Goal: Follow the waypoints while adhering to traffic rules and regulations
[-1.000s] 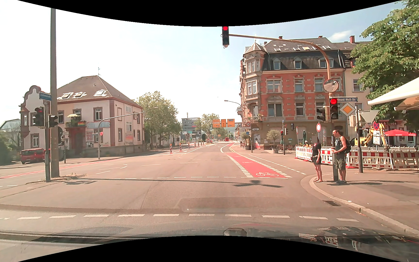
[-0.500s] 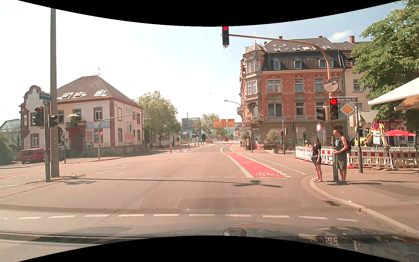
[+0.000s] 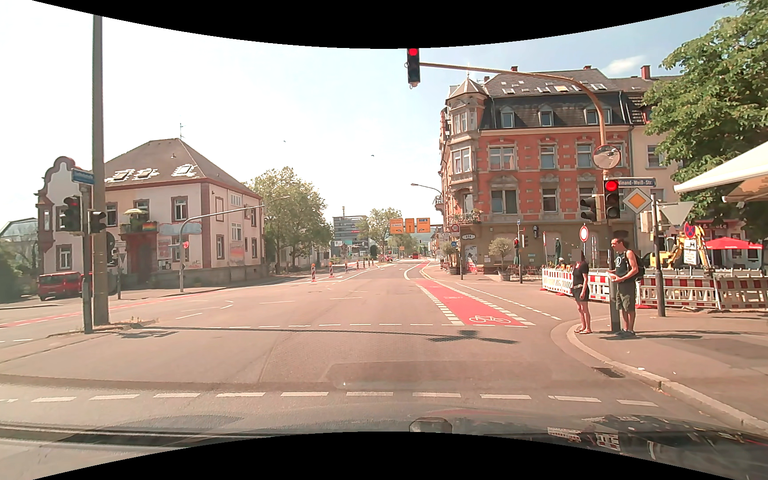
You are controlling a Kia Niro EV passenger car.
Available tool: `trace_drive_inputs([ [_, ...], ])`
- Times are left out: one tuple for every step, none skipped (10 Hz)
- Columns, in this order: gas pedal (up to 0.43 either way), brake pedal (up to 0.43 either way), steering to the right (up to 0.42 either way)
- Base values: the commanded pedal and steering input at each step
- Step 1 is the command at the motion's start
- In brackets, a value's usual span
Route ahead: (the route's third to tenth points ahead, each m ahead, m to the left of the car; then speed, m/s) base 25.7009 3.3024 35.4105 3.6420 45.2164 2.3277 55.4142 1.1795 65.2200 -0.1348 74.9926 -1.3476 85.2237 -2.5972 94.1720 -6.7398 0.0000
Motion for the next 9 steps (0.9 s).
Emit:
trace_drive_inputs([
  [0.000, 0.268, -0.012],
  [0.000, 0.268, -0.012],
  [0.000, 0.268, -0.012],
  [0.000, 0.268, -0.012],
  [0.000, 0.268, -0.012],
  [0.000, 0.268, -0.012],
  [0.000, 0.268, -0.012],
  [0.000, 0.268, -0.012],
  [0.000, 0.274, -0.012],
])
